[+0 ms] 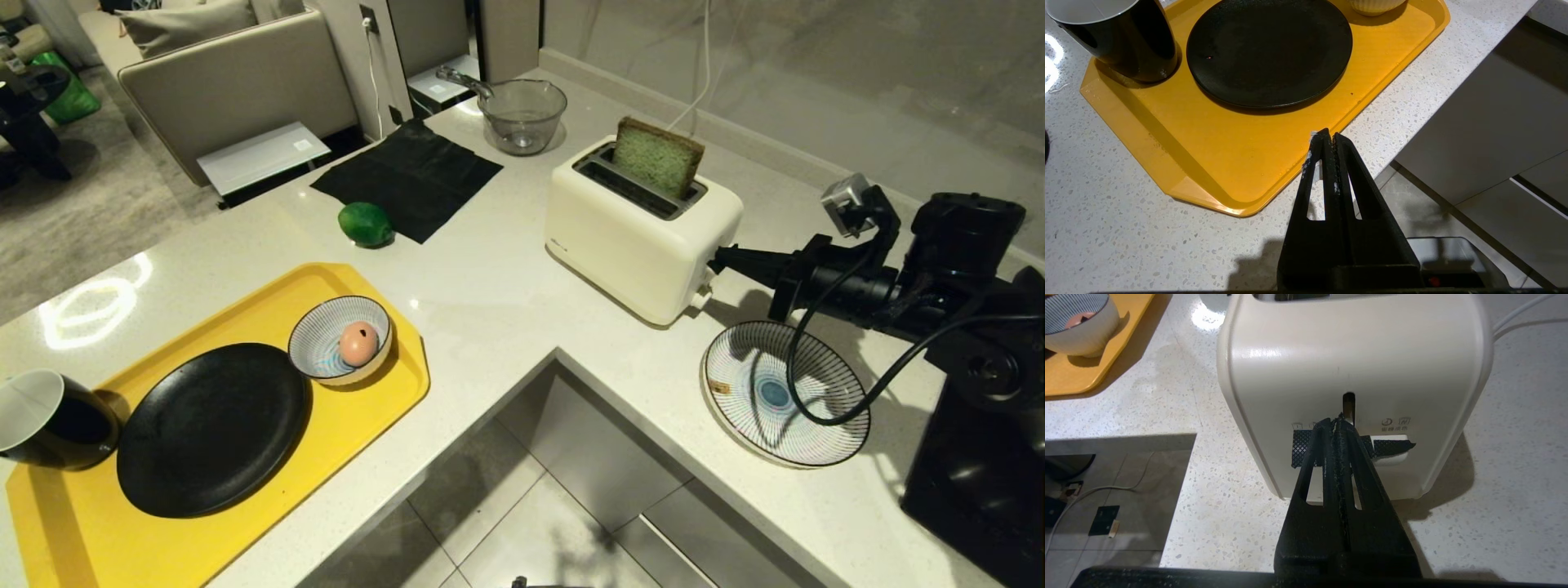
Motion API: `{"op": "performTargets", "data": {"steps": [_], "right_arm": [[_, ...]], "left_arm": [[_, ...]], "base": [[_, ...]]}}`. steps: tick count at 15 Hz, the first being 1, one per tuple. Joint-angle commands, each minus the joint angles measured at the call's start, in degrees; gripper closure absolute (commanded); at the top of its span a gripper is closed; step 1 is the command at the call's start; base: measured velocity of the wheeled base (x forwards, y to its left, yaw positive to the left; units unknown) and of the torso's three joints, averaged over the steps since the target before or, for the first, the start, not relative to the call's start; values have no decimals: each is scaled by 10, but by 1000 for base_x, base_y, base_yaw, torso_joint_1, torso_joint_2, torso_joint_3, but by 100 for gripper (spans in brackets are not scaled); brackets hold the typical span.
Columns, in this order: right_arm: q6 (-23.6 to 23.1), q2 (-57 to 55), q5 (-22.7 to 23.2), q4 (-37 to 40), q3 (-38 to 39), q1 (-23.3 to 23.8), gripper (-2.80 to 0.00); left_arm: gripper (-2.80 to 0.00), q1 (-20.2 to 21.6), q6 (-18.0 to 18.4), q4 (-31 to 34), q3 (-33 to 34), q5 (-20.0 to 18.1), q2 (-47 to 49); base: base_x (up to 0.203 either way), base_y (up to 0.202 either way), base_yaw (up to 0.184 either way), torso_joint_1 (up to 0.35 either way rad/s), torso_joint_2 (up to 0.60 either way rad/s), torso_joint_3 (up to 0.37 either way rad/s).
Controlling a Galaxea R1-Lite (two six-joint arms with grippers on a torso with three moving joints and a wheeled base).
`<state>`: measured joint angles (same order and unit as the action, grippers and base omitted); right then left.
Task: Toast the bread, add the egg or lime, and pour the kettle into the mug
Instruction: Use a bread toaster, then put the baked bread on a plate
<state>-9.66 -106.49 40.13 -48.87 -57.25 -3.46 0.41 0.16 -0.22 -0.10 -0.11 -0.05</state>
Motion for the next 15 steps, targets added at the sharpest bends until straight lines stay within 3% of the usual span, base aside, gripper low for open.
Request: {"op": "performTargets", "data": {"steps": [1, 5, 9, 11, 15], "right_arm": [[0, 33, 1, -2, 4, 5, 0], [0, 79, 0, 27, 3, 15, 0], [3, 106, -3, 102, -53, 36, 0], [18, 123, -34, 166, -92, 44, 0], [58, 139, -149, 337, -185, 48, 0]], "left_arm": [[0, 0, 0, 0, 0, 0, 0], [0, 0, 0, 0, 0, 0, 0], [0, 0, 0, 0, 0, 0, 0], [0, 0, 0, 0, 0, 0, 0], [0, 0, 0, 0, 0, 0, 0]], "base": [[0, 0, 0, 0, 0, 0], [0, 0, 0, 0, 0, 0], [0, 0, 0, 0, 0, 0], [0, 0, 0, 0, 0, 0], [0, 0, 0, 0, 0, 0]]}}
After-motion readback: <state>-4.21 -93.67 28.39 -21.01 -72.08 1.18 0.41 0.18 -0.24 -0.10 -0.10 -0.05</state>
